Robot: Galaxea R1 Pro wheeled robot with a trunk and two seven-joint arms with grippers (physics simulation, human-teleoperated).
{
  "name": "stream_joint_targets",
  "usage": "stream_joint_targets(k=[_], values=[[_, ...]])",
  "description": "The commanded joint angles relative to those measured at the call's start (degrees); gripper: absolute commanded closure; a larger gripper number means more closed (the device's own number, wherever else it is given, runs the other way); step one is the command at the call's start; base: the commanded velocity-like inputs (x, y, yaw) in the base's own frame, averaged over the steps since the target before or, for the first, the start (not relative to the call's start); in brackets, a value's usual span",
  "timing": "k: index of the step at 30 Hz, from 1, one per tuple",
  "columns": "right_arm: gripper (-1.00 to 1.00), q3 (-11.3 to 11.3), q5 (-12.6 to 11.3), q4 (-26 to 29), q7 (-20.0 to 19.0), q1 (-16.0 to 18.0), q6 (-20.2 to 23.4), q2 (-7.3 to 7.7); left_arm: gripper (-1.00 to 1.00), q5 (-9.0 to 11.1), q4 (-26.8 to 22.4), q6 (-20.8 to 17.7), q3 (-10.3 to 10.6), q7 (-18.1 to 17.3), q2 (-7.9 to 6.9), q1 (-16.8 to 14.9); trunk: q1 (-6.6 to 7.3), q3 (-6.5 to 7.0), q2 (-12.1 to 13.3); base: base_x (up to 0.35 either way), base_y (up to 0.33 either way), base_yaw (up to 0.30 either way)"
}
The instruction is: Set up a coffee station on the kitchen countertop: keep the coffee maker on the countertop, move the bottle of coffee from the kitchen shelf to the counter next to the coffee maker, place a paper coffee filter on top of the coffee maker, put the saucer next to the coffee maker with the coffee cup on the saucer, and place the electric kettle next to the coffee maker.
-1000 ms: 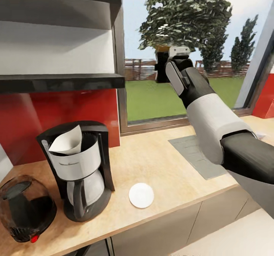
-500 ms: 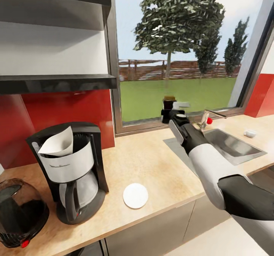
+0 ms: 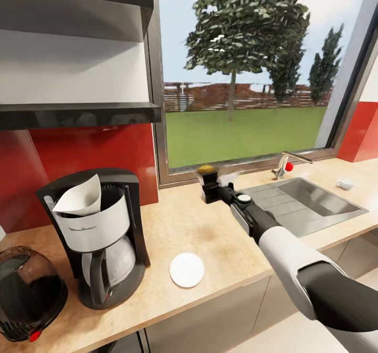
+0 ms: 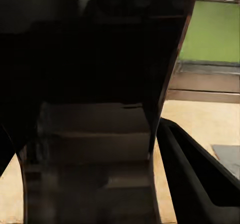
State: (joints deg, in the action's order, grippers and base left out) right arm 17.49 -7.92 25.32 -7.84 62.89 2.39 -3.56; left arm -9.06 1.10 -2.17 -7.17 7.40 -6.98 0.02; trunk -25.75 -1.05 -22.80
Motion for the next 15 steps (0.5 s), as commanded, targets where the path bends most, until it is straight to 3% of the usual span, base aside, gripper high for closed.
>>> stream_joint_targets(k=[1, 9, 10, 15], values=[[1.0, 0.2, -0.2, -0.4, -0.9, 0.1, 0.0, 0.02, -1.0, -0.6, 0.0, -0.2, -0.5, 0.2, 0.11, 0.0, -0.04, -0.1, -0.1, 0.0, 0.0, 0.0], [1.0, 0.3, 0.2, -3.1, -3.3, -0.7, -0.6, -0.7, -1.0, -0.7, 0.0, -0.7, -0.5, 0.3, 1.37, 0.0, -0.04, -0.1, -0.1, 0.0, 0.0, 0.0], [1.0, 0.2, 0.1, -3.5, -8.4, -1.3, -1.0, -0.82, -1.0, -0.7, 0.0, -0.8, -0.5, 0.4, 1.42, 0.0, -0.04, -0.1, -0.1, 0.0, 0.0, 0.0], [1.0, 0.2, 0.3, -4.1, -10.8, -1.9, -1.3, -0.77, -1.0, -0.7, 0.0, -0.9, -0.4, 0.3, 1.44, 0.0, -0.04, -0.1, -0.1, 0.0, 0.0, 0.002]])
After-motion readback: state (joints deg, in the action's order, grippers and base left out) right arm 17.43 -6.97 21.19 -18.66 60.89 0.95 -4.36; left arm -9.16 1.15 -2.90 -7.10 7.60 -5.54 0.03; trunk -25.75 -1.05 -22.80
